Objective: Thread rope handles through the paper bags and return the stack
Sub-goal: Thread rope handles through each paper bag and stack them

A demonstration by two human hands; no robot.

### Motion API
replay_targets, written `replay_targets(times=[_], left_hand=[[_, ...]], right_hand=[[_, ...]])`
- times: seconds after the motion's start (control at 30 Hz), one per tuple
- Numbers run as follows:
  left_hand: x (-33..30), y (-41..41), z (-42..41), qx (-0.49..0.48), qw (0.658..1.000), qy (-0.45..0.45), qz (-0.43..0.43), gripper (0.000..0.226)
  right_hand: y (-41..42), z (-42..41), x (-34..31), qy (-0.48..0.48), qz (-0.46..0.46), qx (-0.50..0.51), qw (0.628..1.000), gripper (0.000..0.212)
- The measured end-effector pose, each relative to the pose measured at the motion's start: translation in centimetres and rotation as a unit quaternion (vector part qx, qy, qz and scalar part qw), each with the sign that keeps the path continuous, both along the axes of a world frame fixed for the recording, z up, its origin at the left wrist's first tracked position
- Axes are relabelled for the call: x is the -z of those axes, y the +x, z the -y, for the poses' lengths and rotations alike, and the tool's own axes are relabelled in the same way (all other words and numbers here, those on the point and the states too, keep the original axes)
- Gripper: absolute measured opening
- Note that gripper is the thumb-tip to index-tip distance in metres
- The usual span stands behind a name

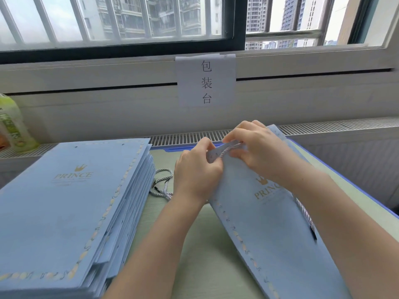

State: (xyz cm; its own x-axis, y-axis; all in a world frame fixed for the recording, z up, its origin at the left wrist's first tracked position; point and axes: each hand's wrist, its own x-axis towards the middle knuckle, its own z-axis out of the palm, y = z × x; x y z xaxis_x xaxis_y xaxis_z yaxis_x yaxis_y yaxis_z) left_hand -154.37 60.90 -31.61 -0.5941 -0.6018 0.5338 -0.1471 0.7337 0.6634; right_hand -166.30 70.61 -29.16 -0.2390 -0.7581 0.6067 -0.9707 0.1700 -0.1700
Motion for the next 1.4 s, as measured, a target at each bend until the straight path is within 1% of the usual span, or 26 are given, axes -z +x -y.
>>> replay_targets(times=[0.1,0.17,0.23,0.27,0.33,0.4,0.5,0.57,0.6,0.7,0.73,0.83,0.87,0.9,0.93,0.97,1.0,1.03,1.1,1.13,1.17,1.2,1.3,1.37,1.4], left_hand=[[-0.4,0.1,-0.1,0.008,0.996,0.077,-0.038,0.013],[-0.6,0.1,-0.1,0.008,0.992,0.114,-0.049,0.013],[-0.6,0.1,-0.2,0.005,0.991,0.133,-0.035,0.015],[-0.5,0.0,-0.2,0.001,0.992,0.128,-0.020,0.015],[0.0,-0.3,-0.2,-0.015,0.996,0.086,0.025,0.014],[0.5,-0.6,-0.4,-0.039,0.995,0.034,0.084,0.011],[1.2,-0.8,-0.9,-0.069,0.978,-0.013,0.198,0.024],[1.2,-0.7,-1.4,-0.082,0.966,-0.047,0.240,0.027],[0.9,-0.6,-1.6,-0.092,0.962,-0.068,0.247,0.028],[-0.3,0.4,-2.7,-0.093,0.959,-0.134,0.231,0.029],[-0.9,1.0,-3.3,-0.085,0.958,-0.168,0.215,0.028],[-3.0,4.4,-4.9,-0.070,0.947,-0.298,0.096,0.024],[-3.6,5.8,-5.3,-0.061,0.941,-0.326,0.070,0.022],[-3.9,7.2,-5.4,-0.058,0.931,-0.357,0.048,0.021],[-3.9,8.5,-5.3,-0.054,0.923,-0.379,0.040,0.021],[-3.9,9.9,-5.1,-0.054,0.917,-0.393,0.032,0.023],[-4.0,11.4,-4.8,-0.060,0.913,-0.402,0.021,0.025],[-3.8,12.9,-4.4,-0.071,0.908,-0.413,0.012,0.026],[-3.2,15.5,-3.5,-0.100,0.897,-0.431,0.012,0.025],[-2.9,16.8,-2.9,-0.111,0.894,-0.434,0.020,0.024],[-2.4,18.1,-2.2,-0.122,0.891,-0.436,0.025,0.022],[-1.9,19.4,-1.5,-0.130,0.889,-0.437,0.034,0.020],[0.0,23.2,0.6,-0.156,0.886,-0.429,0.076,0.018],[1.5,25.8,1.8,-0.174,0.883,-0.417,0.127,0.030],[2.2,26.9,2.4,-0.180,0.883,-0.403,0.160,0.041]], right_hand=[[-0.4,-0.4,-0.3,-0.028,0.003,0.008,1.000,0.030],[-0.5,-0.4,-0.1,-0.041,0.000,0.013,0.999,0.031],[-0.6,-0.2,0.2,-0.043,-0.011,0.020,0.999,0.026],[-0.5,-0.1,0.5,-0.038,-0.021,0.023,0.999,0.024],[-0.3,0.4,1.1,-0.007,-0.031,0.031,0.999,0.025],[0.0,0.8,2.0,0.046,-0.030,0.042,0.998,0.024],[0.5,1.7,3.5,0.104,-0.032,0.045,0.993,0.024],[0.6,1.9,4.0,0.121,-0.005,0.052,0.991,0.024],[0.6,1.9,4.2,0.123,0.015,0.049,0.991,0.022],[0.7,1.6,4.0,0.142,0.071,0.024,0.987,0.021],[0.8,1.6,3.6,0.151,0.073,0.017,0.986,0.022],[2.6,1.3,1.0,0.193,0.005,0.033,0.981,0.011],[3.7,1.2,0.2,0.181,0.009,0.018,0.983,0.009],[4.9,1.0,-0.6,0.148,0.042,-0.020,0.988,0.008],[6.6,0.7,-1.3,0.104,0.099,-0.070,0.987,0.009],[8.3,0.4,-1.7,0.066,0.158,-0.120,0.978,0.014],[10.3,0.2,-1.8,0.041,0.202,-0.164,0.965,0.021],[12.0,0.1,-1.5,0.029,0.234,-0.200,0.951,0.024],[15.1,0.2,0.0,0.034,0.280,-0.234,0.931,0.020],[16.2,0.3,0.9,0.041,0.288,-0.236,0.927,0.033],[17.3,0.5,1.7,0.047,0.281,-0.236,0.929,0.046],[18.3,0.5,2.5,0.051,0.270,-0.230,0.934,0.054],[20.6,0.5,3.8,0.075,0.215,-0.210,0.951,0.071],[21.7,0.2,4.5,0.090,0.137,-0.189,0.968,0.083],[22.0,0.2,4.8,0.090,0.095,-0.172,0.976,0.087]])
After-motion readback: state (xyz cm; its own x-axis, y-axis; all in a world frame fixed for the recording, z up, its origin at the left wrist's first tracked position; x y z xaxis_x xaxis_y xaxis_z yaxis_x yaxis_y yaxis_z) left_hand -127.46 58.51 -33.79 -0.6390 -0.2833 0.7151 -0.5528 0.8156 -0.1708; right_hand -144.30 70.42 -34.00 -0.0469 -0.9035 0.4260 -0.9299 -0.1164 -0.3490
